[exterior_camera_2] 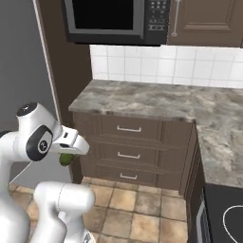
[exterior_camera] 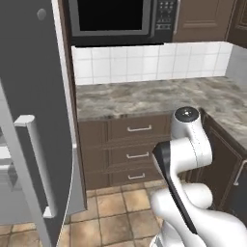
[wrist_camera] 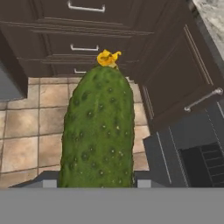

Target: Place the cucumber in the correct fridge rack based on whether it is a fruit or vegetable. Finally, close the fridge door.

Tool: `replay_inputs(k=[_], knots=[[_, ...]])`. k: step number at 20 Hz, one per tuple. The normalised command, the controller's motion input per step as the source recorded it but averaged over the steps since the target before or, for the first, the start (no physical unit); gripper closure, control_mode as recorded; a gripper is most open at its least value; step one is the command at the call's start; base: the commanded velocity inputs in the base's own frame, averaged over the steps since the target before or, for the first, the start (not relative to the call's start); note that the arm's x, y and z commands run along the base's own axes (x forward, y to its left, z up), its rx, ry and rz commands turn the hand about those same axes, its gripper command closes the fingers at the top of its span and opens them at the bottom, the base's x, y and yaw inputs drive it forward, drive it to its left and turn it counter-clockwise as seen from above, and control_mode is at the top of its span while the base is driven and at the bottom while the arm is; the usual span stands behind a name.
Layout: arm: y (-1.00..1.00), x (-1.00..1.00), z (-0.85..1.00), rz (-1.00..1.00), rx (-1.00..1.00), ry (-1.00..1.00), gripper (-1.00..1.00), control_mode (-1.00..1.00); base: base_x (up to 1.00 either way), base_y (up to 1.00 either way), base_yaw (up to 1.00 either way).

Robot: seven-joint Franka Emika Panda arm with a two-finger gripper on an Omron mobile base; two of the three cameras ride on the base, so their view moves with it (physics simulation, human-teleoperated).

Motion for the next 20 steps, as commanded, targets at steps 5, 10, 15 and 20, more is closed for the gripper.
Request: replay_inputs(k=[5,10,15,20], knots=[[0.0,0.0,0.0,0.0,0.0,0.0,1.0,1.0,-1.0,0.53,0.03],[0.0,0.0,0.0,0.0,0.0,0.0,1.0,1.0,-1.0,0.78,0.09],[0.0,0.0,0.0,0.0,0.0,0.0,1.0,1.0,-1.0,0.96,0.1],[0.0,0.0,0.0,0.0,0.0,0.0,1.0,1.0,-0.86,1.0,0.11]])
